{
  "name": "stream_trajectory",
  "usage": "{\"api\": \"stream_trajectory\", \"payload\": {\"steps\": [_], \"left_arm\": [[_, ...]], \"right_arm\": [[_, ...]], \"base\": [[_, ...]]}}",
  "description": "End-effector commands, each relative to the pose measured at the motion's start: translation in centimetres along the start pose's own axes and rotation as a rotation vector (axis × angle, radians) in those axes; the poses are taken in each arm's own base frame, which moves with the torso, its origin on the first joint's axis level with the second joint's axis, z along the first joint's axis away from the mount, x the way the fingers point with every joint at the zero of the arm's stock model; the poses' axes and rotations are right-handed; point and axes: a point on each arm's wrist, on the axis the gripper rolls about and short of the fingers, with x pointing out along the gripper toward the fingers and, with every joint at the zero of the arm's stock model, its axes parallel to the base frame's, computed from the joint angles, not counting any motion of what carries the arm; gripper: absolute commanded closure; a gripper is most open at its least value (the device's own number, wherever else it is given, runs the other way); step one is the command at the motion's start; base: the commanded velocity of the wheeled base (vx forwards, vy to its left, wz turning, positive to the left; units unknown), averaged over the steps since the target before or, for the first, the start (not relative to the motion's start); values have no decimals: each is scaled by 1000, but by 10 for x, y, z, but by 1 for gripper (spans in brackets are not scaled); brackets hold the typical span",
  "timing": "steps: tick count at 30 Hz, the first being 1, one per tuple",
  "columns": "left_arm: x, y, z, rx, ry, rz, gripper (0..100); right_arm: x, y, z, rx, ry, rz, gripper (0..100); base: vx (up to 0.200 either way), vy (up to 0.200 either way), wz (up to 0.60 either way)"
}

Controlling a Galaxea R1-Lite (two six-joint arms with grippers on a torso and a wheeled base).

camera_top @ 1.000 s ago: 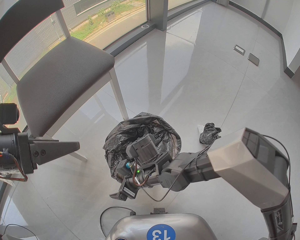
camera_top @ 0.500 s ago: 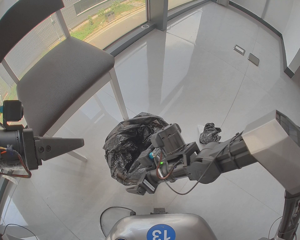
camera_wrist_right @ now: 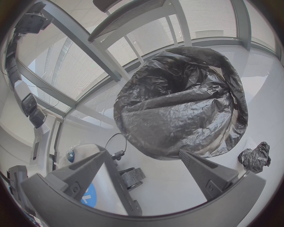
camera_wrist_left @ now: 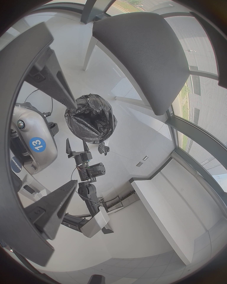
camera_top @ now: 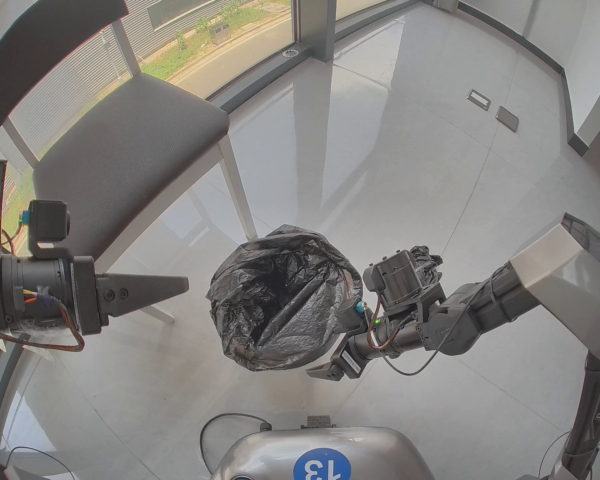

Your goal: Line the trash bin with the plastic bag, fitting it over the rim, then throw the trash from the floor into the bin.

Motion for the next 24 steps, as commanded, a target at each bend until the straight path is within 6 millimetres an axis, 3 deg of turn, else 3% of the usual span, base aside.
{"api": "stream_trajectory", "payload": {"steps": [1,8,15,19,21,24], "left_arm": [[5,1,0,-5,14,5,0],[6,2,1,-5,12,6,0],[5,2,1,-6,6,8,0],[5,3,1,-8,6,13,0],[5,3,1,-8,6,13,0],[5,3,1,-8,6,13,0]], "right_arm": [[15,-13,-8,23,13,-13,0],[38,-19,-18,31,21,-13,0],[39,-20,-14,26,6,-17,0],[36,-22,-5,19,-22,-26,0],[30,-25,14,3,-80,-42,0],[25,-28,27,-10,-121,-54,0]], "base": [[0,0,0],[0,0,0],[0,0,0],[0,0,0],[0,0,0],[0,0,0]]}}
